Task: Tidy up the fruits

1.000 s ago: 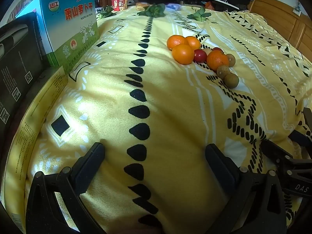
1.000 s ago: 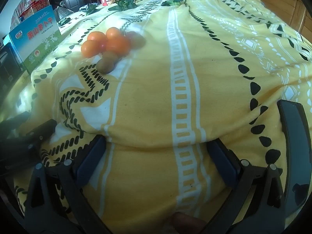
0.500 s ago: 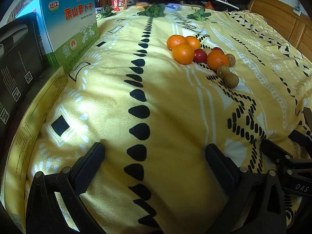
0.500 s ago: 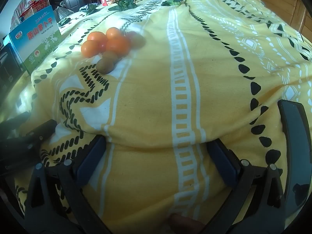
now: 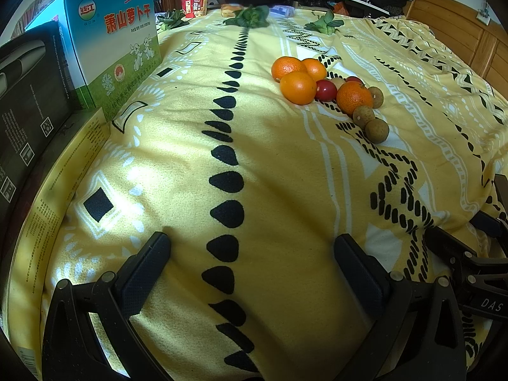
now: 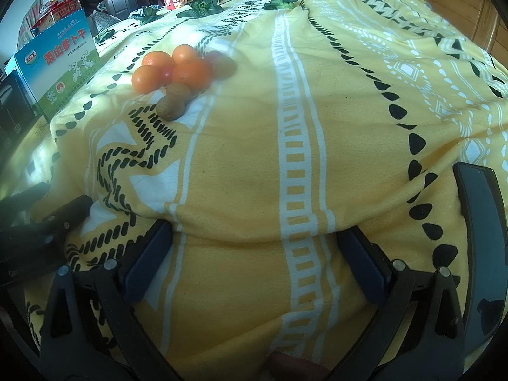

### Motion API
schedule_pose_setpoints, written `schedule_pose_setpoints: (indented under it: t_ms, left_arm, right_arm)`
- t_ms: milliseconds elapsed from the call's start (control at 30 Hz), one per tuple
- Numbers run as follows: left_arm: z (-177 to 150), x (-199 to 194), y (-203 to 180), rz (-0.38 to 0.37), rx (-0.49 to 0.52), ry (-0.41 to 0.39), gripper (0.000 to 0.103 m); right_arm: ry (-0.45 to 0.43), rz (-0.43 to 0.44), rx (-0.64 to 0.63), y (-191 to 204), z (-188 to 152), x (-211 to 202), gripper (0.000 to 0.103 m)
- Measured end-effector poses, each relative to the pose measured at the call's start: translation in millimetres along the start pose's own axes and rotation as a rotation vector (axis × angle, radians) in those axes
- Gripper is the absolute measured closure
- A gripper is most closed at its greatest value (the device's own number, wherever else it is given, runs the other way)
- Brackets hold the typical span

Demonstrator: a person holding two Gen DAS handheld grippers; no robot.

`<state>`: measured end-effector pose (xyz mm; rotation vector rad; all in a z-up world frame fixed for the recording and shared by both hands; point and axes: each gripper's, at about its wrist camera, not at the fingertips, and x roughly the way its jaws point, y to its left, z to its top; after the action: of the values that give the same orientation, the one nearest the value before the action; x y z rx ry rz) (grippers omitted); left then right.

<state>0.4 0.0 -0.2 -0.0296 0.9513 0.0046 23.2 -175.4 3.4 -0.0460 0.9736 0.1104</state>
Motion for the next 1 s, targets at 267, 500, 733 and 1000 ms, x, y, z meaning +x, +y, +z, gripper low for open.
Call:
schedule_pose_setpoints:
  t_ms: [267,500,733,1000]
  left_arm:
    - [0.1,0.0,-0.1,0.0,0.0,0.0,0.0]
    - [0.0,0.0,-0.1,0.001,0.0,0.0,0.0]
    - [0.0,0.0,-0.1,0.001,0.0,0.0,0.0]
    - [0.1,0.0,-0.2,0.001,0.001,0.0,0.0]
  right_arm:
    - [0.001,0.002,0.001,-0.8,0.2,0.5,0.0]
    - [0.001,0.002,0.001,-0.1,0.0,0.2,0.0]
    - [0.001,0.002,0.001,-0.2,-0.1,0.1,0.0]
    - [0.001,0.003,0.001,0.0,-0.2,0.1,0.0]
